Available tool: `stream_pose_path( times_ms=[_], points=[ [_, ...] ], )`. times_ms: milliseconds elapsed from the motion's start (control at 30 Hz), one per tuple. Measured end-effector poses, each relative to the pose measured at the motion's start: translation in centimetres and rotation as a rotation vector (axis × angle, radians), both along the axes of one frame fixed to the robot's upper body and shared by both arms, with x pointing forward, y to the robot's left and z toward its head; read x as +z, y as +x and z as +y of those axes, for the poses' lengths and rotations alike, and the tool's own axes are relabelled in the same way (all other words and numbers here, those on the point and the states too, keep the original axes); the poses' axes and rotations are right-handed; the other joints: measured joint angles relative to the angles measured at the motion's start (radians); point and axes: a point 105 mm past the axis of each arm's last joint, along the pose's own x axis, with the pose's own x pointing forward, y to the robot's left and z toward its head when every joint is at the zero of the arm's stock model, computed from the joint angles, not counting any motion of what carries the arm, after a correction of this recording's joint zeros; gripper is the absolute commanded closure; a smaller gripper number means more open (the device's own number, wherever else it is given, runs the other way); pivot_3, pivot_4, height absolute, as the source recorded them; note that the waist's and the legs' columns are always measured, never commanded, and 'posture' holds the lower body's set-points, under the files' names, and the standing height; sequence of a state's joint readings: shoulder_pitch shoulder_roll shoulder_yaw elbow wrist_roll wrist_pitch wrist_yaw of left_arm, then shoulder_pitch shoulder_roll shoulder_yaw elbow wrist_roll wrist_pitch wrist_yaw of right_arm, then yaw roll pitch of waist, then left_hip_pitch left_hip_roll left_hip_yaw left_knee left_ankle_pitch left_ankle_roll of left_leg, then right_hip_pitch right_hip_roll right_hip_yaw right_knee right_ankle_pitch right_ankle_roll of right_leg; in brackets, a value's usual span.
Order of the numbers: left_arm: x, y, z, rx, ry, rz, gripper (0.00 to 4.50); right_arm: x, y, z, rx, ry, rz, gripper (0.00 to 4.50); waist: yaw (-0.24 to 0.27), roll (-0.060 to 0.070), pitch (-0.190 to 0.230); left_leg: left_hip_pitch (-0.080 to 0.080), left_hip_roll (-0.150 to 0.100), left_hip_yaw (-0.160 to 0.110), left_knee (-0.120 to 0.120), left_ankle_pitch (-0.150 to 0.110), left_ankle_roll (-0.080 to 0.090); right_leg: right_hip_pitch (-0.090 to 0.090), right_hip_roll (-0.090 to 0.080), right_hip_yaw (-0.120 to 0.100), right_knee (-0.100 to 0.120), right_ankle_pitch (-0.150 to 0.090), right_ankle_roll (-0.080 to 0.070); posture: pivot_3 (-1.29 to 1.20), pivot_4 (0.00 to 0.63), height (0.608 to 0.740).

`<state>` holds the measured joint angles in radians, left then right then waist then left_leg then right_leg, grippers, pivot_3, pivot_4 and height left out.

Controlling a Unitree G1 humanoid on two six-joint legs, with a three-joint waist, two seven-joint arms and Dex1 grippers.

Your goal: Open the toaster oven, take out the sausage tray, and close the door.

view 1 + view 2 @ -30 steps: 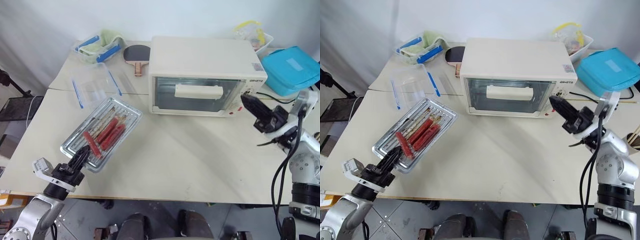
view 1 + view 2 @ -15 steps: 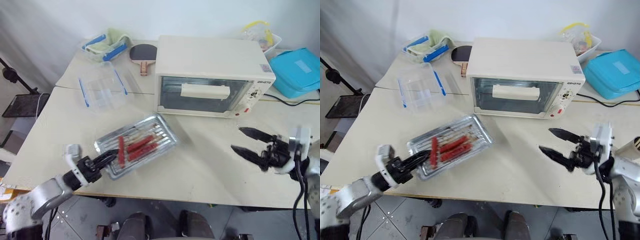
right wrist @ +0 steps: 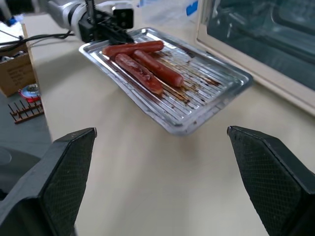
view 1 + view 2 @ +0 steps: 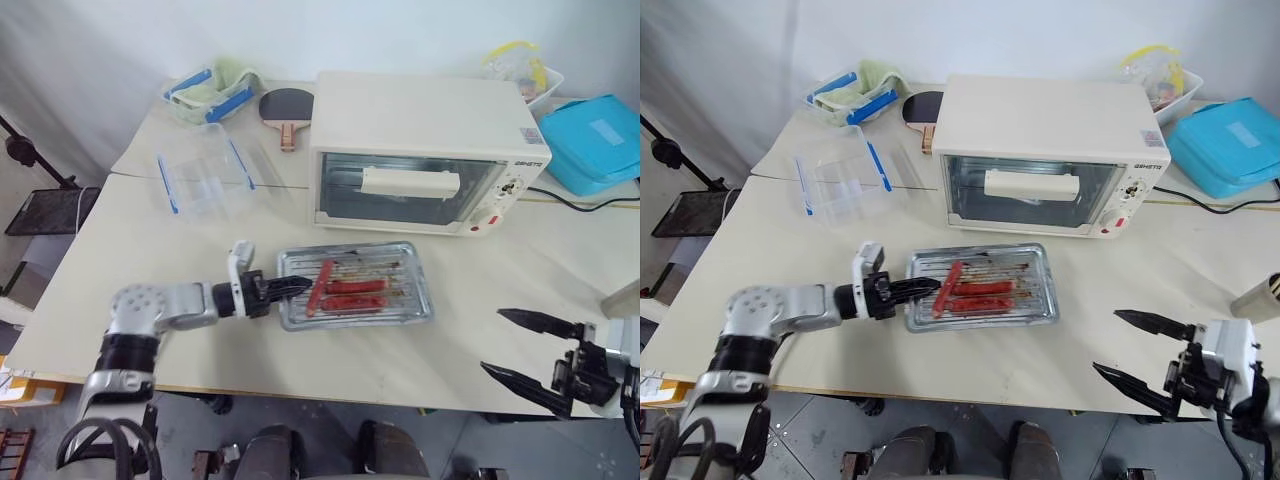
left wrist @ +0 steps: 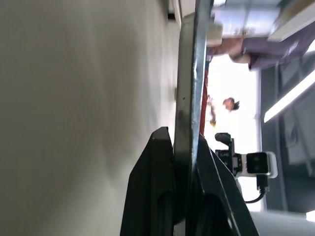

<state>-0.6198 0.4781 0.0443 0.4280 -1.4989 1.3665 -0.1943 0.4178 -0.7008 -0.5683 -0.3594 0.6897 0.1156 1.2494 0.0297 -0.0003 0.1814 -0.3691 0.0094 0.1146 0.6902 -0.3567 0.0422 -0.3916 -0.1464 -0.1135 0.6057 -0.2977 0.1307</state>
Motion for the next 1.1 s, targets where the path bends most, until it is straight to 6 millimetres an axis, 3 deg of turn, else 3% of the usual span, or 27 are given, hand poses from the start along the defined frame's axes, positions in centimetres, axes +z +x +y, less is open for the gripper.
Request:
stream_pose_path(
  times_ms=[267, 400, 633, 767, 833, 967, 1100],
  points=[
    [-0.1, 1.3, -3.6, -0.105, 0.068, -0.027, 4.50, -1.3, -1.5, -1.4, -0.135, -0.001, 0.039, 0.05, 0.026, 0.001, -0.001, 0.001, -0.001, 0.000, 0.000, 0.000, 0.000, 0.001, -0.002, 0.002, -0.003, 0.001, 0.002, 0.00, 0.150, 0.740],
    [-0.5, 1.5, -4.3, -0.114, 0.091, -0.028, 3.37, -1.0, -1.4, -1.2, -0.146, -0.003, 0.023, 0.00, 0.027, 0.002, -0.001, 0.001, -0.002, 0.000, 0.000, 0.000, 0.000, 0.001, -0.003, 0.002, -0.003, 0.001, 0.003, 0.00, 0.150, 0.740],
    [-0.8, 1.2, -3.6, -0.124, 0.123, -0.049, 1.27, -0.9, -0.8, -1.1, -0.154, 0.003, 0.004, 0.00, 0.017, 0.002, -0.001, 0.000, 0.000, 0.000, 0.000, 0.000, 0.000, 0.000, -0.001, 0.002, -0.001, 0.001, 0.002, 0.00, 0.150, 0.740],
    [-0.1, 0.3, -1.3, -0.116, 0.147, -0.145, 0.10, -0.7, -0.2, -0.9, -0.140, 0.002, -0.012, 0.00, -0.004, 0.002, -0.001, 0.001, 0.002, 0.000, -0.001, 0.000, 0.000, 0.000, 0.000, 0.002, 0.000, 0.001, 0.002, 0.00, 0.150, 0.740],
    [0.0, -0.2, 0.4, -0.102, 0.177, -0.215, 0.03, -0.9, 0.1, -0.9, -0.137, 0.003, -0.010, 0.00, -0.015, 0.002, -0.001, 0.003, 0.003, 0.001, -0.002, 0.001, -0.001, 0.000, 0.001, 0.003, 0.000, 0.000, 0.001, 0.00, 0.150, 0.740],
    [-0.3, -1.9, 5.7, -0.063, 0.307, -0.442, 0.03, -1.2, 0.6, -1.0, -0.117, 0.009, 0.005, 0.00, -0.034, 0.001, -0.001, 0.010, 0.005, 0.005, -0.008, 0.001, -0.006, 0.000, 0.001, 0.005, 0.001, -0.003, -0.005, 0.00, 0.150, 0.740],
    [0.3, -3.4, 8.8, -0.068, 0.340, -0.622, 0.03, -0.9, 1.3, -1.2, -0.094, 0.000, -0.004, 0.00, -0.027, 0.003, 0.000, 0.009, 0.005, 0.003, -0.008, -0.002, -0.009, 0.000, -0.004, 0.008, -0.001, -0.003, -0.005, 0.00, 0.150, 0.740]
  ],
)
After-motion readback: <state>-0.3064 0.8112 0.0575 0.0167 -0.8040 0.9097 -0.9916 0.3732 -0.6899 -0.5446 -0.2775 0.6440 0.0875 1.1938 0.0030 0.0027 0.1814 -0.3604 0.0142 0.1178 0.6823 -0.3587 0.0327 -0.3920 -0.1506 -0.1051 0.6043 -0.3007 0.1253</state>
